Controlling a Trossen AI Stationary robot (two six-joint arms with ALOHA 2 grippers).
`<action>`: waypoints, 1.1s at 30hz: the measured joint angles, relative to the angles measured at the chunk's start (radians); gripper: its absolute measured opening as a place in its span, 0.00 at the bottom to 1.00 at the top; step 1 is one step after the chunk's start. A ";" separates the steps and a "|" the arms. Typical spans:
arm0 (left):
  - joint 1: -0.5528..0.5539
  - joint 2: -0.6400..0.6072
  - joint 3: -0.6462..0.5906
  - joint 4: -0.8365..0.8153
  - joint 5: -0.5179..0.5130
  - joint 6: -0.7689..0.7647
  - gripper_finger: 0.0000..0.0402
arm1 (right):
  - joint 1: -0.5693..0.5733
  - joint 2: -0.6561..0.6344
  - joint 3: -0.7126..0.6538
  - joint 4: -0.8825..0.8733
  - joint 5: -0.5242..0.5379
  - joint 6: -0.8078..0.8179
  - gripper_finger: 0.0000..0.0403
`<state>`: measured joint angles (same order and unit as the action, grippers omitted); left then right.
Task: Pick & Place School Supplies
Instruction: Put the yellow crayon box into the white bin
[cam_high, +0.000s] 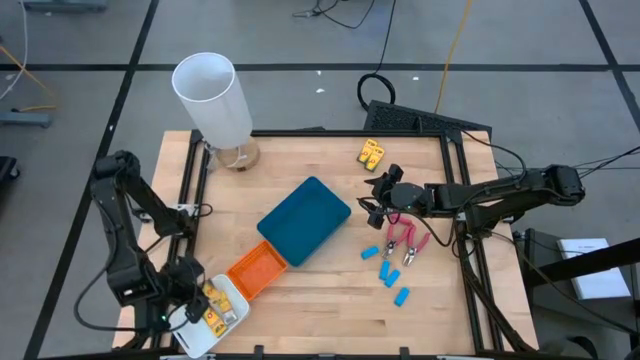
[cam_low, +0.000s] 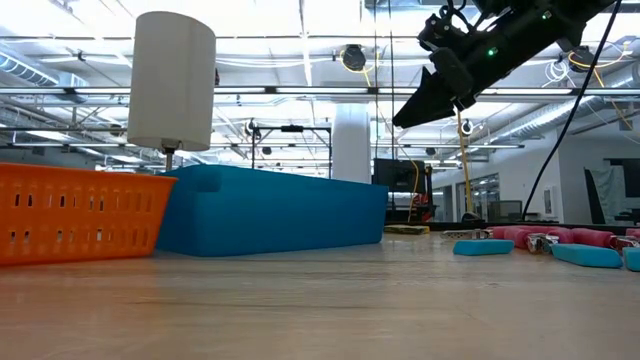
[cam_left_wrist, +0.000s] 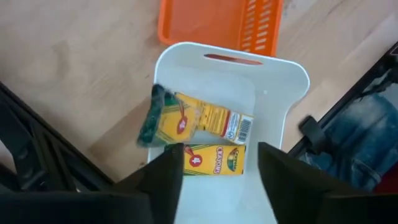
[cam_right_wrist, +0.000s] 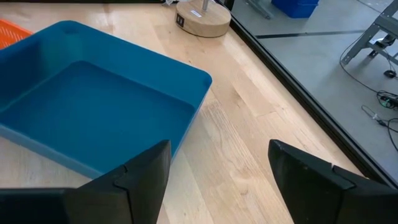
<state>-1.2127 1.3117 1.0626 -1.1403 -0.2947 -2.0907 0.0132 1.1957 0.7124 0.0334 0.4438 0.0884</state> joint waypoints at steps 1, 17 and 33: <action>0.000 0.000 0.000 0.004 0.000 0.003 0.56 | 0.000 0.000 0.000 0.000 0.000 0.002 0.66; 0.001 0.000 0.001 0.191 -0.123 0.210 0.61 | 0.000 0.000 0.000 0.000 0.000 0.005 0.66; 0.001 0.003 -0.090 -0.050 0.033 -0.044 0.46 | 0.000 0.000 0.000 0.000 0.000 0.004 0.66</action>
<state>-1.2121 1.3148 0.9726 -1.1899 -0.2612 -2.1348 0.0131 1.1957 0.7124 0.0330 0.4438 0.0925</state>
